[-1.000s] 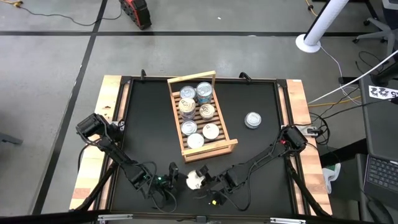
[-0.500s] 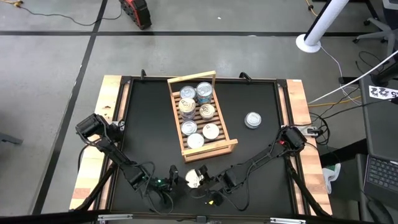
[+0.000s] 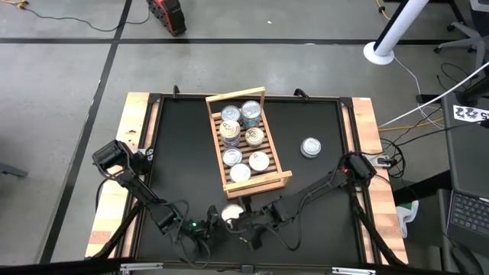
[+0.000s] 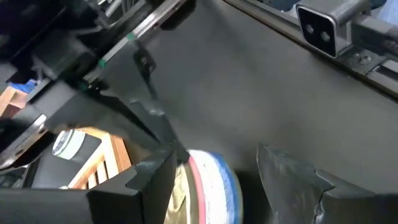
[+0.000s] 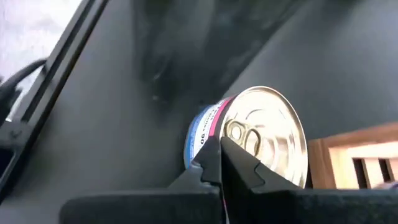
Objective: Stack canned seafood by type on shelf
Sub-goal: Stack the blue-pink tuna can on top of the other blue-pink tuna can on the shelf
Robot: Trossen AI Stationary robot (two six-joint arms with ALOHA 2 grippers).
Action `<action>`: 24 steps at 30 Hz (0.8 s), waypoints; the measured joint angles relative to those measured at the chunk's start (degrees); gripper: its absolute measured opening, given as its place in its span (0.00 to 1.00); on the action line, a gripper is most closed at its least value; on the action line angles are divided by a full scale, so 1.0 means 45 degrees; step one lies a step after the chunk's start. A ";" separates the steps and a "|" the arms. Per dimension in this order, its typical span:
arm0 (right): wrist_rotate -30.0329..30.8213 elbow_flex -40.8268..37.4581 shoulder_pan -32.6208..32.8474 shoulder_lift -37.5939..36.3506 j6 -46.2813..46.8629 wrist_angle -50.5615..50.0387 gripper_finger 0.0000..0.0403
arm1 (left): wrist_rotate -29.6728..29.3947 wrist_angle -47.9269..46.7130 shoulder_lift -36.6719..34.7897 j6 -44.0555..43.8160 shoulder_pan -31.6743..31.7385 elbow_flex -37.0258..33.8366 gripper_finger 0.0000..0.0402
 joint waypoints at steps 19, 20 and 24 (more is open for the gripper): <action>-0.0393 0.0019 -0.0303 -0.0038 0.1680 0.0120 0.00 | -0.1253 -0.1686 0.0000 -0.0998 0.0006 0.0000 0.55; -0.0393 0.0019 -0.0303 -0.0038 0.1737 0.0122 0.00 | -0.1263 -0.1804 0.0000 -0.1111 0.0006 0.0000 0.55; -0.0393 0.0019 -0.0303 -0.0038 0.2022 0.0284 0.00 | -0.1263 -0.2180 0.0000 -0.1468 0.0006 0.0000 0.55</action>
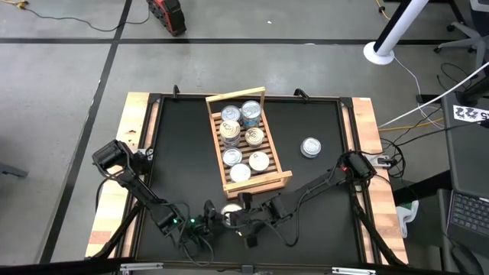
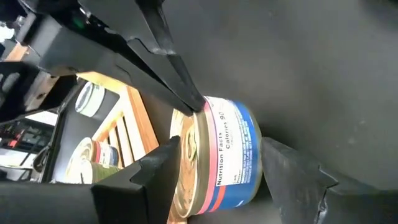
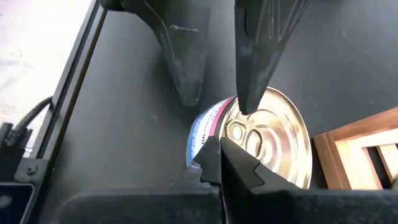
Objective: Stack canned seafood by type on shelf
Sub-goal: Stack the blue-pink tuna can on top of the other blue-pink tuna can on the shelf
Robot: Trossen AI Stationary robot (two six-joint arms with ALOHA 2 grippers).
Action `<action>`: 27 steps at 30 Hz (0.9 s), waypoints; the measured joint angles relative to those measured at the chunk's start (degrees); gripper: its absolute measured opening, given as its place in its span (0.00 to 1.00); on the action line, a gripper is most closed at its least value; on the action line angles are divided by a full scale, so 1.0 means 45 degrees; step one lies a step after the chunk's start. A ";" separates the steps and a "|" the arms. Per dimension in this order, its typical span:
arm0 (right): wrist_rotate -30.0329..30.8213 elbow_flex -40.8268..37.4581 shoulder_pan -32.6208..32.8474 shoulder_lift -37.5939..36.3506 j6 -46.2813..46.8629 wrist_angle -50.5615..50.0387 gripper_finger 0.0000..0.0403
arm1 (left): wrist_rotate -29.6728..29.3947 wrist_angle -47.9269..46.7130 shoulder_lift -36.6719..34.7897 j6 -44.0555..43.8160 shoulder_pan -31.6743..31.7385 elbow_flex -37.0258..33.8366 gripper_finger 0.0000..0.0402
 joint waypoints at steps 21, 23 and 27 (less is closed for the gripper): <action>0.0355 0.0005 -0.0185 -0.0015 0.0633 0.0647 0.00 | 0.0005 -0.0103 0.0000 -0.1471 0.0004 0.0000 0.55; 0.0355 0.0005 -0.0185 -0.0015 0.0818 0.0642 0.00 | 0.0005 -0.0105 0.0000 -0.1709 0.0000 0.0000 0.55; 0.0355 0.0010 -0.0194 -0.0015 0.0895 0.0637 0.00 | 0.0008 -0.0112 0.0000 -0.1772 0.0003 0.0000 0.55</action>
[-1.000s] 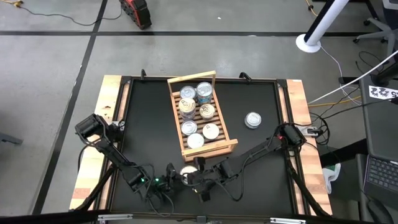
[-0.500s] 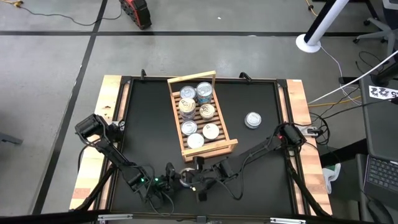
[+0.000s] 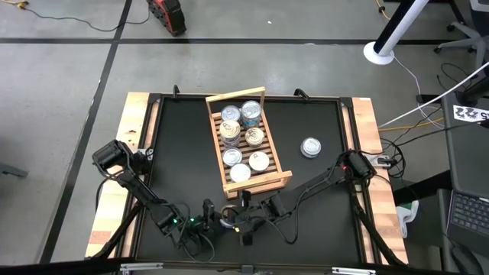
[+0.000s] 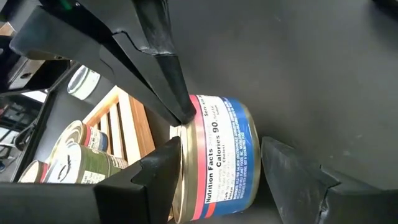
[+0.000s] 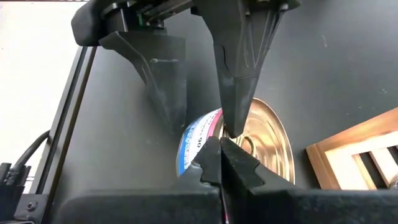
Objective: Stack canned seafood by type on shelf
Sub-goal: Stack the blue-pink tuna can on top of the other blue-pink tuna can on the shelf
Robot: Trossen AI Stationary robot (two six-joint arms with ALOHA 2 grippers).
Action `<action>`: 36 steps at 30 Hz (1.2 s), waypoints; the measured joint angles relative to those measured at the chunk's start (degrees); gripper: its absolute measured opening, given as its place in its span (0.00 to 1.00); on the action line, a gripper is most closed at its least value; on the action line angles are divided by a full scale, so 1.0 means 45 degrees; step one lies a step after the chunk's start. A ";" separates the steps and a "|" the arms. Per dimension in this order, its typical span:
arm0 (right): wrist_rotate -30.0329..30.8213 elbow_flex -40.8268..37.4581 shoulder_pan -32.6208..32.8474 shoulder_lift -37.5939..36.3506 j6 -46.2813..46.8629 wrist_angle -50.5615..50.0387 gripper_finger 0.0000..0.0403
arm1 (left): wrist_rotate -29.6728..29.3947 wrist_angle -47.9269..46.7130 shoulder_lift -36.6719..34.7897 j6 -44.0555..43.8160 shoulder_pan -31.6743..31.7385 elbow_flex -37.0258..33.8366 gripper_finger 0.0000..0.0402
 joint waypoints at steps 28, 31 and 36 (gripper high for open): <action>0.0330 0.0000 0.0000 -0.0005 0.0068 -0.0005 0.00 | 0.0988 -0.0046 0.0000 -0.0519 0.0771 -0.0015 0.63; 0.0330 0.0000 0.0000 -0.0005 0.0068 -0.0010 0.00 | 0.1002 -0.0039 0.0000 -0.0247 0.0769 -0.0015 0.63; 0.0335 0.0000 0.0000 -0.0005 0.0068 -0.0005 0.00 | 0.1055 -0.0071 0.0000 -0.0200 0.0908 -0.0015 0.63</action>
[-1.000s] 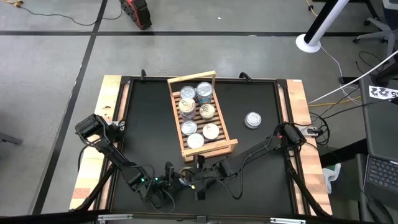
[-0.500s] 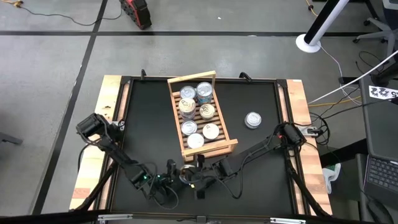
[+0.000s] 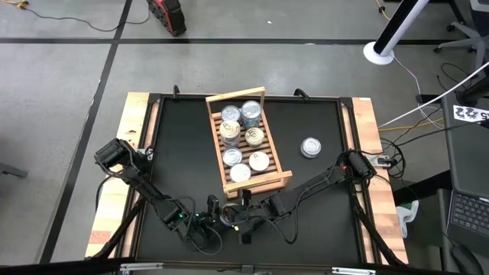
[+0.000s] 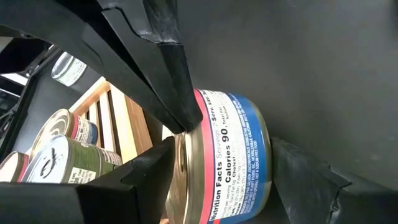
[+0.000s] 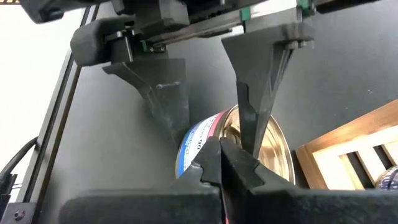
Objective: Stack canned seafood by type on shelf
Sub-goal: Stack the blue-pink tuna can on top of the other blue-pink tuna can on the shelf
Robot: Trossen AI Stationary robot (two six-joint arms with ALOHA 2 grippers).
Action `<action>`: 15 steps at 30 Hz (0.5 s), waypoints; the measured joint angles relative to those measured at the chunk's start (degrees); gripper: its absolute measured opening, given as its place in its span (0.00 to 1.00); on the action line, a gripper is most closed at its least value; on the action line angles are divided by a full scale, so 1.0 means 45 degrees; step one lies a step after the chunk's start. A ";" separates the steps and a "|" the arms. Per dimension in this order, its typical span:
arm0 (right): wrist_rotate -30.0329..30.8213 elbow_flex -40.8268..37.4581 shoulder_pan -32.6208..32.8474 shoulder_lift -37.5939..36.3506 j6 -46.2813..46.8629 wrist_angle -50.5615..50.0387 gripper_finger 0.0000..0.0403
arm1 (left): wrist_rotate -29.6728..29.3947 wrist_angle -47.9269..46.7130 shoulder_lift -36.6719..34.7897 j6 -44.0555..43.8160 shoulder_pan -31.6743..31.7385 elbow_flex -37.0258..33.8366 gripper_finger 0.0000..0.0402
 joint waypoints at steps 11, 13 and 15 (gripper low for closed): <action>0.0029 0.0000 0.0000 -0.0005 0.0044 0.0015 0.00 | 0.0049 -0.0007 0.0000 0.0008 0.0165 0.0000 0.63; 0.0022 0.0000 0.0000 -0.0005 0.0044 0.0019 0.00 | -0.0017 -0.0011 0.0000 0.0008 0.0074 0.0000 0.63; -0.0011 0.0000 0.0000 -0.0005 0.0049 0.0048 0.00 | -0.0053 0.0013 0.0000 -0.0002 -0.0012 0.0000 0.63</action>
